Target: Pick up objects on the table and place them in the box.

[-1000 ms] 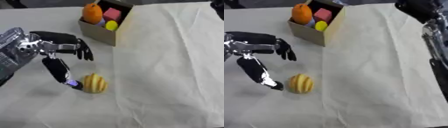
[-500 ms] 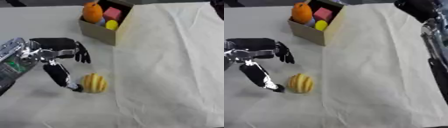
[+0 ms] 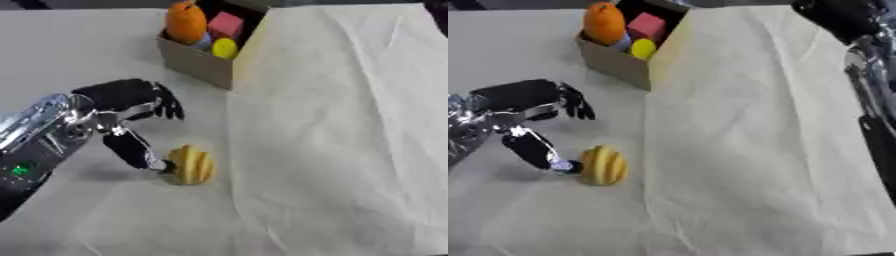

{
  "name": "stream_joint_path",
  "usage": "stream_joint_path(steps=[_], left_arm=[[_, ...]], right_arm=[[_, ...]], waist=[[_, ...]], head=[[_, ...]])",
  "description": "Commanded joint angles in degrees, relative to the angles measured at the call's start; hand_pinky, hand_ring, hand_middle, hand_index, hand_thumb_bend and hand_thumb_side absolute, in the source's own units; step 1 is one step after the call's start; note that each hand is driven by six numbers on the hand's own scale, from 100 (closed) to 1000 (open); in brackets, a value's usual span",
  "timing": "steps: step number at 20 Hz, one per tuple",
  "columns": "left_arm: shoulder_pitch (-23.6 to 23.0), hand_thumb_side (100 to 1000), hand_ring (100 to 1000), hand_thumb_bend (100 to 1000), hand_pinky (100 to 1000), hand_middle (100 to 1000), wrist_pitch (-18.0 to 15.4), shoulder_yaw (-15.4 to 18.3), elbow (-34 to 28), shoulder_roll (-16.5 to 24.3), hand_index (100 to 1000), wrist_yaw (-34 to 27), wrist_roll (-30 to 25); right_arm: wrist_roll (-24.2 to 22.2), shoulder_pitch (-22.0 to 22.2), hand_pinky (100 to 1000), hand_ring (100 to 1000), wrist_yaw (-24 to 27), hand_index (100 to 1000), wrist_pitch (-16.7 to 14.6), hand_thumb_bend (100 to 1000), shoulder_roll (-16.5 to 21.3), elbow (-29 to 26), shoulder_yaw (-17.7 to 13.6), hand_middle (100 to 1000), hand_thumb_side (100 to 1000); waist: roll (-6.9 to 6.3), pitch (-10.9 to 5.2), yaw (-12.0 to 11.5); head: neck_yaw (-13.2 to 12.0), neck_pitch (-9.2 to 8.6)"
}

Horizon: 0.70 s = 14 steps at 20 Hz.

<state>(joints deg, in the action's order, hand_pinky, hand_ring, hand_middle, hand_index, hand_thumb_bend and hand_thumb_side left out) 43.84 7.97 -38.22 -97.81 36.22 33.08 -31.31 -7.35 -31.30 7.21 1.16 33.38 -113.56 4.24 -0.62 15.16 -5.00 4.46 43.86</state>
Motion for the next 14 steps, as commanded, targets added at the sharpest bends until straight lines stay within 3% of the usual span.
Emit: stream_joint_path(steps=[1,7,14], left_arm=[[0.81,358,678,598,743,648,-0.05,0.69,-1.27,0.64,785,-1.43,0.06],[2.05,336,672,572,740,641,1.21,0.36,-4.26,1.42,770,-6.04,-1.95],[1.41,288,646,600,723,608,1.34,-0.14,-1.92,-0.78,722,-1.12,1.03]], right_arm=[[0.37,-0.98,930,700,-0.06,797,-0.01,100,0.64,-1.03,-0.64,653,565],[0.41,-0.92,931,699,-0.07,796,0.3,100,0.61,-1.03,-0.6,652,566],[0.21,-1.33,931,698,0.04,796,0.37,100,0.48,-1.03,-0.52,652,567]], waist=[[-0.05,-0.89,0.03],[-0.21,-0.73,-0.07],[-0.04,-0.1,0.24]], head=[[0.06,0.25],[0.1,0.16],[-0.06,-0.13]])
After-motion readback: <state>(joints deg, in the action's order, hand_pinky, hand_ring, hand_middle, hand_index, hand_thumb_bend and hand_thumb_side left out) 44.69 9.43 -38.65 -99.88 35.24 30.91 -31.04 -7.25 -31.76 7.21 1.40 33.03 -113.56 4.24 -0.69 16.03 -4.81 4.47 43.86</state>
